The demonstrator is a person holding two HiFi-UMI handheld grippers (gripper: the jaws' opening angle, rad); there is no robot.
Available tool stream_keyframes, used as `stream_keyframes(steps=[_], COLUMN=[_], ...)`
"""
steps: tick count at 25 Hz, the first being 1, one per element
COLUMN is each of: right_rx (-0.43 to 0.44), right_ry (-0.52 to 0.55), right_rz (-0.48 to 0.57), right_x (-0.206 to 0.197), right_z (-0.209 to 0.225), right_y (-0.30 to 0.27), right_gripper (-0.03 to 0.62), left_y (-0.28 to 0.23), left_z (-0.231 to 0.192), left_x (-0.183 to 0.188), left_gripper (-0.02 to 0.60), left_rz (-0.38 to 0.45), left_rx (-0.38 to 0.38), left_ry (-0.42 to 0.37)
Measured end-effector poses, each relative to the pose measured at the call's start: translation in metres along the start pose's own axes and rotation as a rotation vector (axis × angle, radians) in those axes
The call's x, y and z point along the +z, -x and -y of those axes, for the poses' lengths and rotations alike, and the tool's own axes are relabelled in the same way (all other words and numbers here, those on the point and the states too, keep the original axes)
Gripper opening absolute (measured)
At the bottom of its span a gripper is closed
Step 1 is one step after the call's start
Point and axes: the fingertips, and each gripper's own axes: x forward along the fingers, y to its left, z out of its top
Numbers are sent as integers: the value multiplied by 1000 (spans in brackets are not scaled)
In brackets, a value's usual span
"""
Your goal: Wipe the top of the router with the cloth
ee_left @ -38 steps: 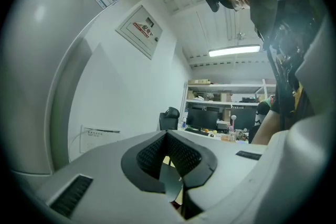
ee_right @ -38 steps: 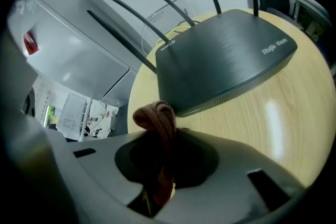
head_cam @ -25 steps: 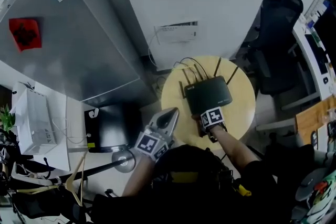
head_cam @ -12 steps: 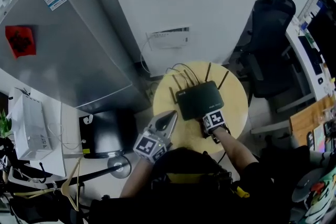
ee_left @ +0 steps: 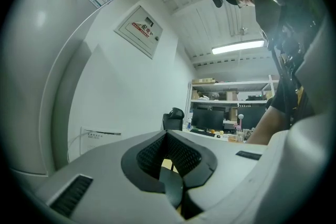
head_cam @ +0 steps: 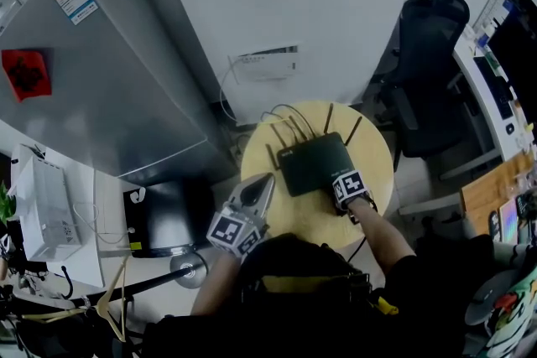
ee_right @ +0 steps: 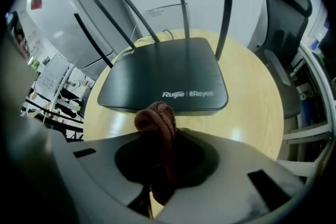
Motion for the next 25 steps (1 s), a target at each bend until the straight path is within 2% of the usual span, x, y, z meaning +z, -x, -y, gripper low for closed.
stream_keyframes(steps=[8, 16, 25], right_rx=[-30, -39, -65], right_ry=[-45, -111, -234], right_rz=[-6, 9, 55], right_x=[3, 1, -4], right_z=[28, 50, 72], right_y=[2, 6, 12], right_gripper=[61, 61, 61], left_y=[-5, -12, -16], left_z=[-10, -8, -1], left_x=[-1, 0, 1], left_gripper=[-6, -6, -6], left_rz=[-1, -10, -37], left_rx=[9, -16, -47], left_ry=[8, -7, -21])
